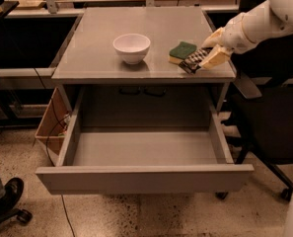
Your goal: Pick rxbar chocolate from top drawer and place on counter
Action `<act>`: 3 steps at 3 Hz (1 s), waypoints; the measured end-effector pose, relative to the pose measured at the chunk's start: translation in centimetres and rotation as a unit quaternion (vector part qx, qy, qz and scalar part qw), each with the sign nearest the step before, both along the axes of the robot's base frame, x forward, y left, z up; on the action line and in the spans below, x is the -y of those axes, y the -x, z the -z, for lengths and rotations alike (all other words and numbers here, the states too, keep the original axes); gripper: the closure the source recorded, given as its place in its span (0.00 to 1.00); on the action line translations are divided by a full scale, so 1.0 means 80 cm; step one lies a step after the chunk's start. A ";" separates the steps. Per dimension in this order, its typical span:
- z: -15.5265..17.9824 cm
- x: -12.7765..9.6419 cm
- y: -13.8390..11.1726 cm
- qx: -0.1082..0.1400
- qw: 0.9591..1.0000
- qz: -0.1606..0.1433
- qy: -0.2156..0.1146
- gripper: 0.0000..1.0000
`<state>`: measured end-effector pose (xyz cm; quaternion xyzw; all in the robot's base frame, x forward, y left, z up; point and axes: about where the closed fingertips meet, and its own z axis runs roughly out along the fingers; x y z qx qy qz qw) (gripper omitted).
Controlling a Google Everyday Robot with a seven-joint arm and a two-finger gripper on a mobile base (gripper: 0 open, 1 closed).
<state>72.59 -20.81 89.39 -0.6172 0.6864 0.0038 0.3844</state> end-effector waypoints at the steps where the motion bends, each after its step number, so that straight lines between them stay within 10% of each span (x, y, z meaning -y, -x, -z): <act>1: 0.031 0.009 -0.036 -0.006 1.000 0.007 -0.003 0.76; 3: 0.043 0.020 -0.057 -0.009 1.000 0.011 0.005 0.29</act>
Offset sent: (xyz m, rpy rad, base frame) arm 0.0578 -0.0265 -0.0384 -0.0095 0.0187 -0.0408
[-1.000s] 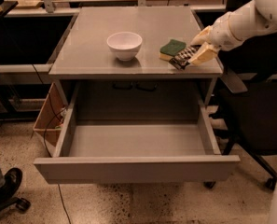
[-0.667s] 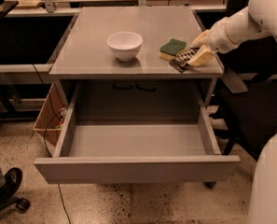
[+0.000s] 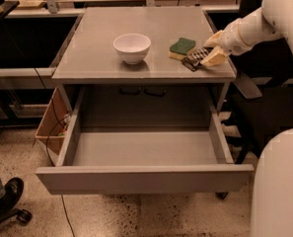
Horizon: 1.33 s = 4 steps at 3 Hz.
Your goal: Pick rxbar chocolate from top drawer and place on counter
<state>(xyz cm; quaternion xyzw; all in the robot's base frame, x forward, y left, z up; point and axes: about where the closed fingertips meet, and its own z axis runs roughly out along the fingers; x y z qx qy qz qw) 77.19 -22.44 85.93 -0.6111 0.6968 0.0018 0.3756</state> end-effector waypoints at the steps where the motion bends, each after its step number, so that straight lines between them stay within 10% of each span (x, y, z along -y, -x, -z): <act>1: -0.012 -0.002 0.001 0.002 1.000 -0.003 0.001 0.06; 3: -0.056 0.008 0.042 -0.009 1.000 -0.001 -0.023 0.00; 4: -0.099 0.039 0.099 -0.015 0.996 0.006 -0.084 0.00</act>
Offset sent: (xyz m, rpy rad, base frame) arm -0.0244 -0.0024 0.0495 0.0045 -0.0059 0.0103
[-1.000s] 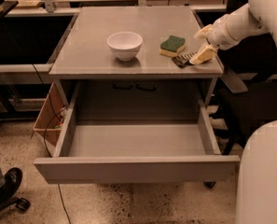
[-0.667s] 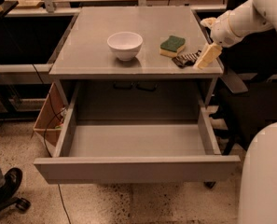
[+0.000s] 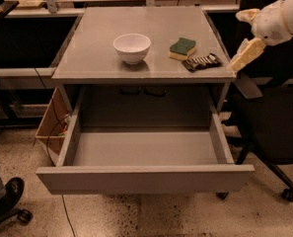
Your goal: Pick rxbar chocolate from top drawer and place on counter
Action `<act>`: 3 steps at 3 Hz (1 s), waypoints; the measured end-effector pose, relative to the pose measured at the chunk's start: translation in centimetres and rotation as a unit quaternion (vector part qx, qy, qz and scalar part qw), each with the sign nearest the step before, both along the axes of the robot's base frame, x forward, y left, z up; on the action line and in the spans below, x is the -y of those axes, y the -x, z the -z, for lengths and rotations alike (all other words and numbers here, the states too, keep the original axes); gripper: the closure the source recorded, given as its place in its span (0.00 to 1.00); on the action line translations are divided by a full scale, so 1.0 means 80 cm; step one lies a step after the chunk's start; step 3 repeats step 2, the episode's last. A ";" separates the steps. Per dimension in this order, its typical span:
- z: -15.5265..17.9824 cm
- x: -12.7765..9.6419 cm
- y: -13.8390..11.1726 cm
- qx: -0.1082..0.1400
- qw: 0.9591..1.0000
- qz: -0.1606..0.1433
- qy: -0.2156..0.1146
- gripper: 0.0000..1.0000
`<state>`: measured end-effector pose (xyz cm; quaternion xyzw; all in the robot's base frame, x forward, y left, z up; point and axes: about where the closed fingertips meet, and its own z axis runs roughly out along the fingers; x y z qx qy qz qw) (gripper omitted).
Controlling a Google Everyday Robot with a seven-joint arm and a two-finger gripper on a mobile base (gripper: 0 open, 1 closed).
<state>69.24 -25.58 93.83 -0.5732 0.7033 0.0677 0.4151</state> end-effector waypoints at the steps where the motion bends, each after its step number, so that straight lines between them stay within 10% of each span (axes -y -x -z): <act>1: -0.032 0.042 0.050 0.011 0.999 0.019 -0.031 0.00; 3: -0.032 0.042 0.050 0.011 0.999 0.019 -0.031 0.00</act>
Offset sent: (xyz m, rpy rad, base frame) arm -0.0333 -0.0252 0.0230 0.0529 -0.0203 -0.0263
